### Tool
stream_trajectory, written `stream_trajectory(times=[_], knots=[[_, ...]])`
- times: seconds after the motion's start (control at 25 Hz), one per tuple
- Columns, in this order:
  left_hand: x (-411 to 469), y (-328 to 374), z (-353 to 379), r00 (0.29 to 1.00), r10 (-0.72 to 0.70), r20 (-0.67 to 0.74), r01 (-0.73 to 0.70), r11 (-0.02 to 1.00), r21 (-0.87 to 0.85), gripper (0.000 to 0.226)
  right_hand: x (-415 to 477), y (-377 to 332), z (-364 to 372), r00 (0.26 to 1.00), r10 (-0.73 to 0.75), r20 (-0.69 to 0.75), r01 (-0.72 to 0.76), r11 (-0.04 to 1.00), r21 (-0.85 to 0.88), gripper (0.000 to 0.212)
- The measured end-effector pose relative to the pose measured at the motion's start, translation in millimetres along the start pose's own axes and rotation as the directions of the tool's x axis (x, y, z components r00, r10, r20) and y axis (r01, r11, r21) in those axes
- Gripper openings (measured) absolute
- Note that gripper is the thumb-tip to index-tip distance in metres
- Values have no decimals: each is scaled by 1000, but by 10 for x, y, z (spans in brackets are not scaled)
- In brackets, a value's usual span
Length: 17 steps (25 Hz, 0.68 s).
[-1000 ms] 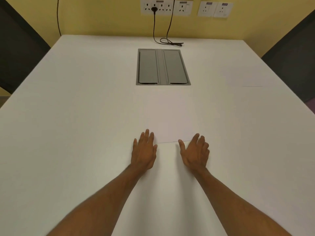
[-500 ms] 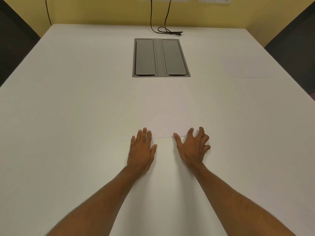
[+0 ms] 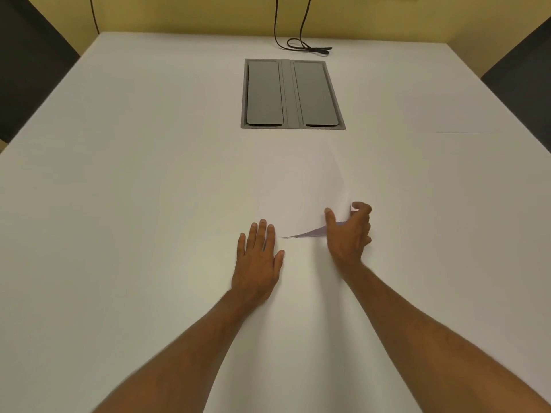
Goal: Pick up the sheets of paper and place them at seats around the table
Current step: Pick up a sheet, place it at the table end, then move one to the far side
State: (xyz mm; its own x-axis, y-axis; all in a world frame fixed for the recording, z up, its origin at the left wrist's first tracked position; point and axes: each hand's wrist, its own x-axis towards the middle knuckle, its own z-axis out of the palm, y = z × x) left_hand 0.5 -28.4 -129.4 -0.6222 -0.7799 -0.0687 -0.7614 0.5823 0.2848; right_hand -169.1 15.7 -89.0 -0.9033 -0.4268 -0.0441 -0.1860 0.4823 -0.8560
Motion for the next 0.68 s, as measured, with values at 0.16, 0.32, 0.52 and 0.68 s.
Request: stream_trajectory(times=[0.16,0.32,0.52,0.68], knots=[[-6,-19,13,1000,-2,-15,2,1000,-21,59,190,-32,-81,986,163,-20,-160,981,113,43],[4,-18,-7,1000,-5,5,5,999,-45,60,242,7,-142,979,198,-40,-195,979,59,19],[-73,-162,-306,992,48,113,12,879,-476,73,186,-93,-332,977,195,89,-211,946,245,16],[-233,-226,-693,967,-253,41,188,594,-782,70,-11,-312,-614,955,238,178,-295,836,462,19]])
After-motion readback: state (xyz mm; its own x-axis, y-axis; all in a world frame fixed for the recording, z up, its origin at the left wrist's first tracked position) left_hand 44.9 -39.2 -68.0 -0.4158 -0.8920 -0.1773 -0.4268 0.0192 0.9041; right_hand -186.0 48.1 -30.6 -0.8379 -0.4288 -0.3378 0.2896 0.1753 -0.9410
